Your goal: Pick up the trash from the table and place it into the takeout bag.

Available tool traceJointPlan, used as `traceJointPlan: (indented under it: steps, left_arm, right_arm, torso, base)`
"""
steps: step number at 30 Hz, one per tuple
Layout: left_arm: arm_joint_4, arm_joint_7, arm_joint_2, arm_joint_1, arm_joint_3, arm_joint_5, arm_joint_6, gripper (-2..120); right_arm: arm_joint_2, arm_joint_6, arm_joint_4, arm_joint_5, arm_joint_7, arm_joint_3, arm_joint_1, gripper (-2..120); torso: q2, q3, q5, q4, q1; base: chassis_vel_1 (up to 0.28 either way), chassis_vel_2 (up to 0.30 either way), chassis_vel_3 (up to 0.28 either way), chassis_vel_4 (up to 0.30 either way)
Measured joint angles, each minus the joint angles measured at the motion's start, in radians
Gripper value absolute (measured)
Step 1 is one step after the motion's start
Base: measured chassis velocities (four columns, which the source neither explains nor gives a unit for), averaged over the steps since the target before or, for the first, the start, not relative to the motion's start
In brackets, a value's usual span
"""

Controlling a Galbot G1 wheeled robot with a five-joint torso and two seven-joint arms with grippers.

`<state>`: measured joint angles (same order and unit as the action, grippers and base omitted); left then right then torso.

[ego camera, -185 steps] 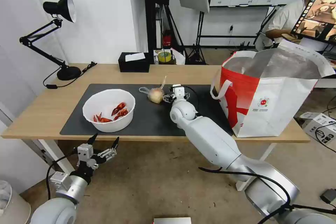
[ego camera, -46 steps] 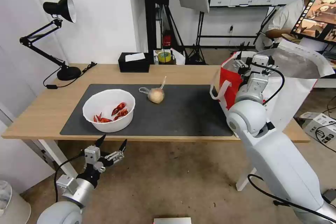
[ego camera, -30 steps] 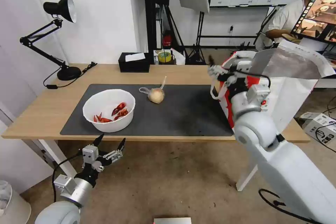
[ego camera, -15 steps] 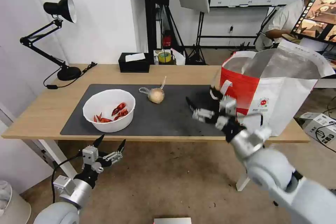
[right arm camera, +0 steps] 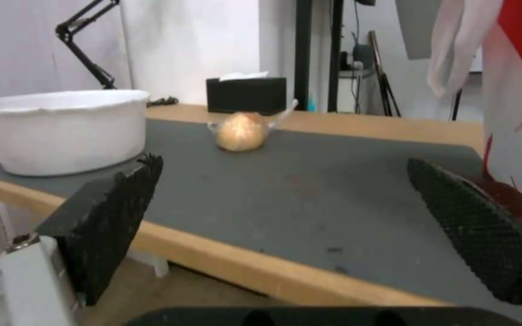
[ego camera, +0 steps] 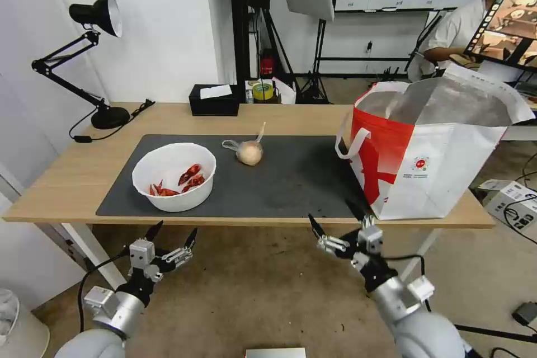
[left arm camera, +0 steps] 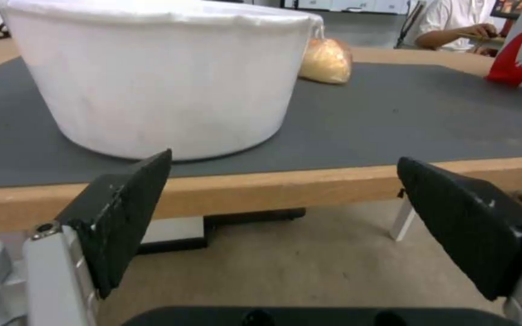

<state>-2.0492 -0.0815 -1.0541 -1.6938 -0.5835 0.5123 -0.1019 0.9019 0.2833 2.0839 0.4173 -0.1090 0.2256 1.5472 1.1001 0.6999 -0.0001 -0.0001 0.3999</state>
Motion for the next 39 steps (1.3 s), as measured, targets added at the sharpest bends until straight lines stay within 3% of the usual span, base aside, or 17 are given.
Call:
traceJointPlan:
  steps: [24,36,39]
  left_arm:
    - [-0.013,-0.007,-0.001,-0.045,-0.024,0.003,-0.024,100]
    - [-0.014,-0.006,-0.005,-0.042,-0.023,0.001,-0.026,100]
    - [-0.016,-0.005,-0.008,-0.037,-0.020,0.000,-0.026,100]
  right_arm:
    - [-0.005,0.011,-0.040,-0.005,-0.004,-0.024,-0.042,100]
    - [-0.073,-0.107,-0.070,0.146,0.011,-0.125,-0.331,100]
    - [-0.077,-0.166,-0.138,0.219,-0.001,-0.278,-0.582,100]
  torso:
    - [0.000,0.000,0.0001,0.0000,0.000]
    - [0.000,0.000,0.0001,0.0001,0.000]
    - [0.000,0.000,-0.0001,0.0002,0.000]
  base:
    - [0.000,0.000,0.000,0.000]
    - [0.000,0.000,0.000,0.000]
    - [0.000,0.000,0.000,0.000]
